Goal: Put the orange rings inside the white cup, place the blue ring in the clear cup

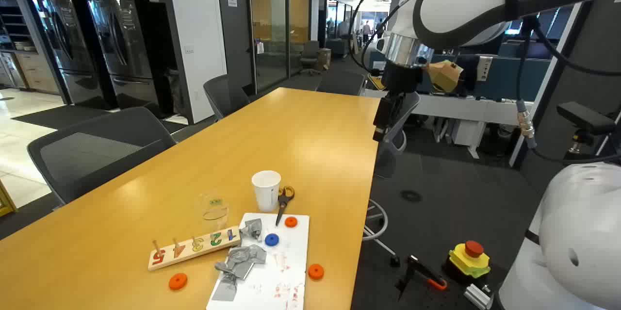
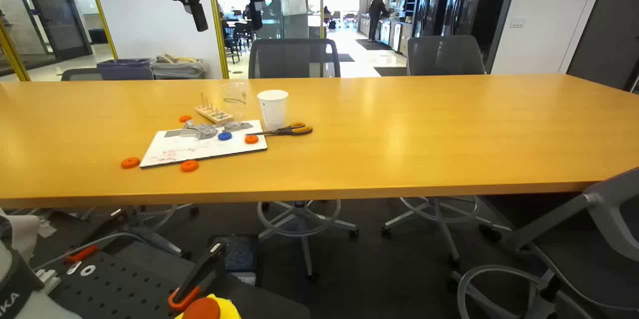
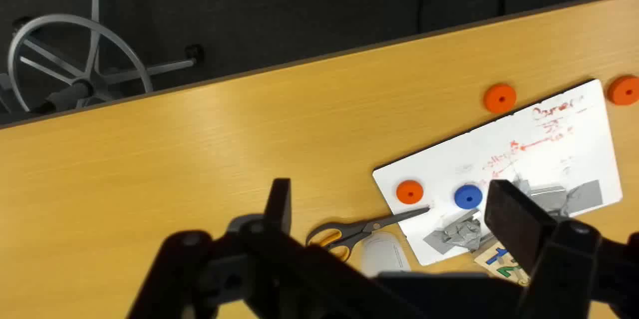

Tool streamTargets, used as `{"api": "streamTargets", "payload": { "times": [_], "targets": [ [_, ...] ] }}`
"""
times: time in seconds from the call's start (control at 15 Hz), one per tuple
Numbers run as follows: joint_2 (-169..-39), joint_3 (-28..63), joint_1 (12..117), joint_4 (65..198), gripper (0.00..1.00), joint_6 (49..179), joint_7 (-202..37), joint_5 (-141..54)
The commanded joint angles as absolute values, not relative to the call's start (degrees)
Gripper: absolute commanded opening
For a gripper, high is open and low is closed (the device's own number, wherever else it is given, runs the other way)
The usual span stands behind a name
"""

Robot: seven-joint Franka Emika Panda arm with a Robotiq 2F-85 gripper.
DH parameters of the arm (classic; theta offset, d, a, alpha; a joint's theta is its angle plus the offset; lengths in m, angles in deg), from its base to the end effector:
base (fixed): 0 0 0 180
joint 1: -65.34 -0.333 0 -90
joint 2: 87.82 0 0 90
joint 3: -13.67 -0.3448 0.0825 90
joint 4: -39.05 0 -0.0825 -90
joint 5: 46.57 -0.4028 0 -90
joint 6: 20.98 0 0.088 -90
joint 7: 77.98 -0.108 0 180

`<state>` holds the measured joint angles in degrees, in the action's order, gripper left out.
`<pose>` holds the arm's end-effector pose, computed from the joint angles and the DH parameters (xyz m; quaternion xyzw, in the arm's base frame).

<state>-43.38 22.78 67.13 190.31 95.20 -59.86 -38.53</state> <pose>0.3251 -0.0751 0.5036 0.9911 0.1065 0.0752 0.0278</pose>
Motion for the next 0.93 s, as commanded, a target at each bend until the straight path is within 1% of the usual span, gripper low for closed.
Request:
{"api": "streamTargets", "payload": {
  "times": [0.0,0.33,0.67,0.8,0.87],
  "targets": [
    [-43.38,22.76,67.12,189.87,1.0,95.06,-59.87,-38.56],
    [-43.0,22.77,67.1,189.14,1.0,95.05,-59.88,-38.55],
    [-40.23,20.94,64.98,197.05,1.0,97.31,-60.82,-40.45],
    [-43.97,19.19,62.74,200.98,1.0,103.18,-62.16,-41.36],
    [-49.84,18.17,61.03,197.6,1.0,105.33,-63.02,-42.5]
  ]
}}
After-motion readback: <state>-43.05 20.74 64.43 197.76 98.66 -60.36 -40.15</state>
